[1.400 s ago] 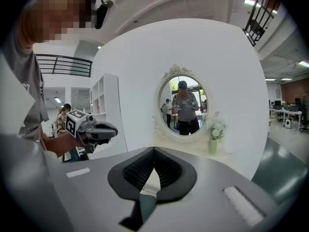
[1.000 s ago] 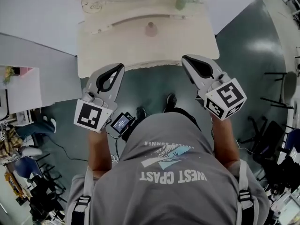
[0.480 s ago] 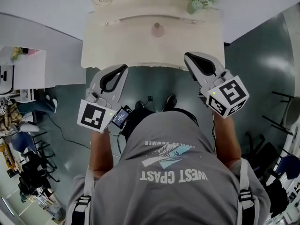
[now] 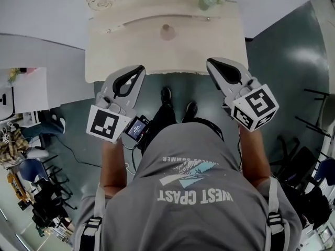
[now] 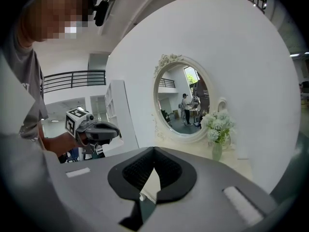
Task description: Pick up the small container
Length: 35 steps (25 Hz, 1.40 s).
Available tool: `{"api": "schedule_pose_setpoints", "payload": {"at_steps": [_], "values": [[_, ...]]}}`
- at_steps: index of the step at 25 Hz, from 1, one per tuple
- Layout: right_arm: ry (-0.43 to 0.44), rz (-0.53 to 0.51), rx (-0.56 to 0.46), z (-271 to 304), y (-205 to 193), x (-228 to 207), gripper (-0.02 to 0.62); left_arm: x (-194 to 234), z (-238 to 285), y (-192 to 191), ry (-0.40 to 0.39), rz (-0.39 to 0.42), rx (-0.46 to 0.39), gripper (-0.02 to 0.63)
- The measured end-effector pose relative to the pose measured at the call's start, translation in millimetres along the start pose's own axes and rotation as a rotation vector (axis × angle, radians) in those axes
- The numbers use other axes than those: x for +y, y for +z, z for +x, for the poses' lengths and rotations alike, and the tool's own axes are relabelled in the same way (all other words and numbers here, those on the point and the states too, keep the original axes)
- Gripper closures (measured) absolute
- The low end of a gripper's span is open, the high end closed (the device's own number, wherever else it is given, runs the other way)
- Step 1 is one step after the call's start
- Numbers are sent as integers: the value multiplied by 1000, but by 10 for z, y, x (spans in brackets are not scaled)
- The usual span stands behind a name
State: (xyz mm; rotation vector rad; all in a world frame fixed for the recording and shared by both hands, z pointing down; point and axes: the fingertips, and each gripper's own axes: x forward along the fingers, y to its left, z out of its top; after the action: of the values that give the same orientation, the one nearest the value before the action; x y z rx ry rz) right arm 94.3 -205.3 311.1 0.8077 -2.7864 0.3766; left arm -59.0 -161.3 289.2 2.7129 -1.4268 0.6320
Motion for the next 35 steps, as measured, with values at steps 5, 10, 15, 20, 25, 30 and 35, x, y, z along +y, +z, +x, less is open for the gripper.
{"api": "schedule_pose_setpoints", "payload": {"at_steps": [5,10,15,20,25,30,35], "values": [[-96,25,9,-69,16,-128,594,137,262,-29,-79,4,-15,604],[-173,38,38,-57,1,-289,594,354,599,-53,-139,10,-46,604],[-216,66,68,-18,-88,-414,594,503,921,-104,-176,13,-79,604],[-231,91,112,165,-173,-541,594,709,1213,-300,-194,-3,-58,603],[-228,113,149,333,-281,-634,594,880,1449,-587,-199,-34,-19,603],[-229,126,173,482,-378,-771,594,1036,1725,-810,-202,-50,1,603],[-233,140,196,577,-467,-887,594,1105,1968,-964,-216,-56,17,603]]}}
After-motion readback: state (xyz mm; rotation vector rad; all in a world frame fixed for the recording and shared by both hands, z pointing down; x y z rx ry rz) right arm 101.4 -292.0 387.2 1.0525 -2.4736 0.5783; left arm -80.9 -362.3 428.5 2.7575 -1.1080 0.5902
